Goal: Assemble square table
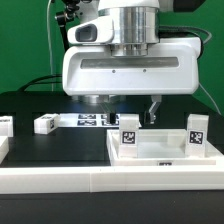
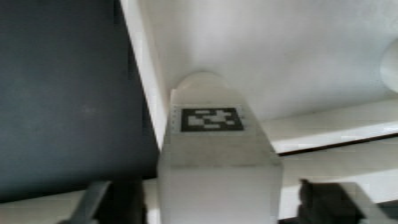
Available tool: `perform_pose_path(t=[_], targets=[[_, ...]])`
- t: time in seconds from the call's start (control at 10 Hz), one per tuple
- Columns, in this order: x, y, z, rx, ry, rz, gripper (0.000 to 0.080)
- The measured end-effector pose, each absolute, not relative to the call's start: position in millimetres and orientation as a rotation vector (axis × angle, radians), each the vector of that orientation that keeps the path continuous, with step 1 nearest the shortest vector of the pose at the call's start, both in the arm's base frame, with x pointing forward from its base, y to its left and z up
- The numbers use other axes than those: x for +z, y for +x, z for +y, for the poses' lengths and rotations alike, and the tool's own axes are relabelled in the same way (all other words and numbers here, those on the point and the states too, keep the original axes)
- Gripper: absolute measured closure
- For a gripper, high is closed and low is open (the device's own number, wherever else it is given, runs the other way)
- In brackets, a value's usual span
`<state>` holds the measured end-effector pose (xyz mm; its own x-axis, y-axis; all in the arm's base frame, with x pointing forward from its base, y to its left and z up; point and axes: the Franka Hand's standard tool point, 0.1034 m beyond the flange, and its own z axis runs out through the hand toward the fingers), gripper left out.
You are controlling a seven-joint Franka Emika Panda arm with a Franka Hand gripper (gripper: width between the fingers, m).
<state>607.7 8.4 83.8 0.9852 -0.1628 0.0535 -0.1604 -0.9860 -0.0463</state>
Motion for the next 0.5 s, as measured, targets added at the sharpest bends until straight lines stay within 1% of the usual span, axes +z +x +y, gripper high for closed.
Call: perform_pose_path(t=[0.1, 0.2, 0.3, 0.5], targets=[[83.8, 607.8, 8.1, -0.088, -3.085, 0.283, 0.0394], [83.8, 607.8, 8.1, -0.088, -3.083, 0.297, 0.0512], [83.8, 607.7, 8.0, -0.087, -3.077, 0.343, 0.0512], [83.6, 608.0, 6.9, -0.091, -3.021, 0.63, 0.0512]])
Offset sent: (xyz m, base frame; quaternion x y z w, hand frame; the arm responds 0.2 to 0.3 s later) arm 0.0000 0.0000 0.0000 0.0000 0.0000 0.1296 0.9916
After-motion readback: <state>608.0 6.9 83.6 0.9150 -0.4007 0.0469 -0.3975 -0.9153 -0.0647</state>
